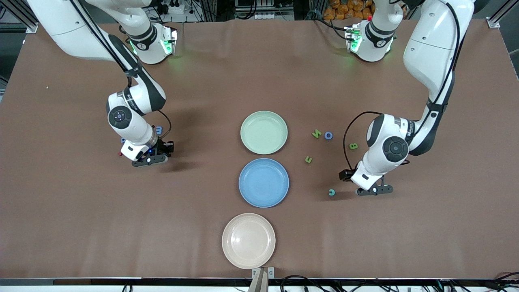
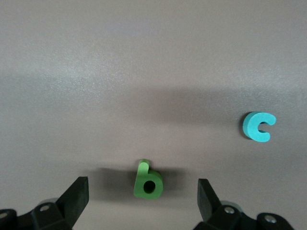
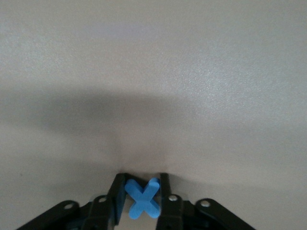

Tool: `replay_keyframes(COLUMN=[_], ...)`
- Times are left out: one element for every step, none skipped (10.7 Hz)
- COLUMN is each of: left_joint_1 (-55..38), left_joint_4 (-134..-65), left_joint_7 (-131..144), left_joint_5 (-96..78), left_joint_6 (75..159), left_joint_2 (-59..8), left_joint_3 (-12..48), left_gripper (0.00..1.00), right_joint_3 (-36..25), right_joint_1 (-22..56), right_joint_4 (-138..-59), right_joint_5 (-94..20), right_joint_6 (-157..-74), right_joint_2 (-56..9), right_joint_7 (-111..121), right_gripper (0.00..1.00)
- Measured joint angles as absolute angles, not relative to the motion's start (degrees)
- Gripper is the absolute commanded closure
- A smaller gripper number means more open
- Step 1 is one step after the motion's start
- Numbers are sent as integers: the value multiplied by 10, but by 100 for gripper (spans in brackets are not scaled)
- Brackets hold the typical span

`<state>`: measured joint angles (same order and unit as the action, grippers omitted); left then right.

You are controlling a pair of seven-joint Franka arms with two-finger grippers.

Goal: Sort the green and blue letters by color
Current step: 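Carry the blue x toward the blue plate while the left gripper grasps b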

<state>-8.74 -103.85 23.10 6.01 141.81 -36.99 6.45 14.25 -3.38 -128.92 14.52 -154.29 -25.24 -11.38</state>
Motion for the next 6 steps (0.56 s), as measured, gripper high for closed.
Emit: replay_keyframes(left_joint_1=[-87, -87, -88, -88, -88, -88], left_joint_4=[-1039, -1039, -1039, -1039, -1039, -1039], left_joint_7=[231, 231, 231, 231, 231, 231], left_joint_5=[60, 60, 60, 60, 60, 60], left_joint_6=[1419, 1420, 1420, 1421, 1421, 1421], left_joint_2=[-372, -374, -374, -375, -375, -375], left_joint_3=[65, 65, 65, 65, 65, 65], left_gripper=[0, 0, 0, 59, 100, 100], right_joint_3=[142, 142, 142, 141, 142, 144], right_joint_1=[-34, -34, -35, -35, -34, -28], right_joint_4=[-1289, -1289, -1285, -1276, -1254, -1221], right_joint_5=[145, 145, 145, 145, 145, 145], right_joint_6=[-1545, -1546, -1548, -1546, -1524, -1489], right_joint_2=[-252, -252, -253, -253, -253, -253], right_joint_7=[-116, -119, -128, -148, -173, -203], right_gripper=[100, 100, 100, 100, 100, 100])
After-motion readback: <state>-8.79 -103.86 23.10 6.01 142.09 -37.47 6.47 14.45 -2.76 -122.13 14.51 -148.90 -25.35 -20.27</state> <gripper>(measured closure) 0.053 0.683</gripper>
